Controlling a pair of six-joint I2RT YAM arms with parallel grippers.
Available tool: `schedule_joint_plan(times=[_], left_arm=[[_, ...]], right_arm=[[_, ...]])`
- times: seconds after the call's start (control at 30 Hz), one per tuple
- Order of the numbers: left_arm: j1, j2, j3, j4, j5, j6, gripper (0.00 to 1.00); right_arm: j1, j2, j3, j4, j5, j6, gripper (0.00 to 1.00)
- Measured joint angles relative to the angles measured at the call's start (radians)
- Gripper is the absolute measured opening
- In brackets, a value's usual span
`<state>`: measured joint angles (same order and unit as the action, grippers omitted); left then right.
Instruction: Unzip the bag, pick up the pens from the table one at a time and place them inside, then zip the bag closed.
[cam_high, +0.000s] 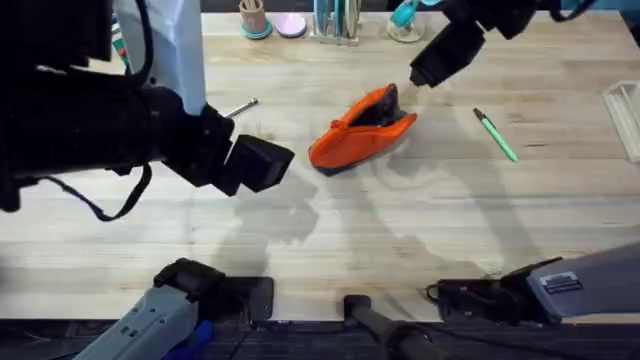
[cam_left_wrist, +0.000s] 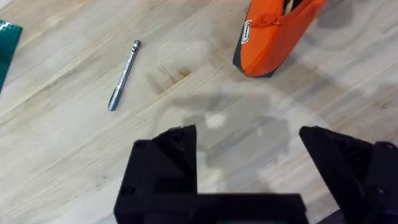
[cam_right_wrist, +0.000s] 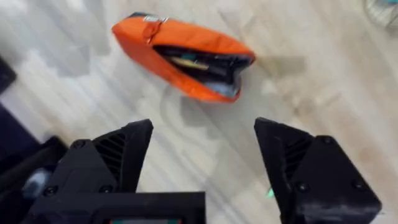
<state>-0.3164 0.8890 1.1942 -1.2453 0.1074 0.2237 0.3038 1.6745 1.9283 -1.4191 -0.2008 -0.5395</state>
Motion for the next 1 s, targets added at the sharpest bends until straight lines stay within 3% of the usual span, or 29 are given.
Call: schedule_joint_plan(times=[0.6, 1.0], left_arm=[[0.000, 0.000, 0.000, 0.000, 0.000, 0.000, 0.993], [0.000, 0.000, 0.000, 0.000, 0.000, 0.000, 0.993]], right_arm=[[-0.012, -0.022, 0.006, -0.074, 0.109, 0.316, 0.996], [-0.164, -0.078, 0.013, -0.143, 0.115, 0.360, 0.995]])
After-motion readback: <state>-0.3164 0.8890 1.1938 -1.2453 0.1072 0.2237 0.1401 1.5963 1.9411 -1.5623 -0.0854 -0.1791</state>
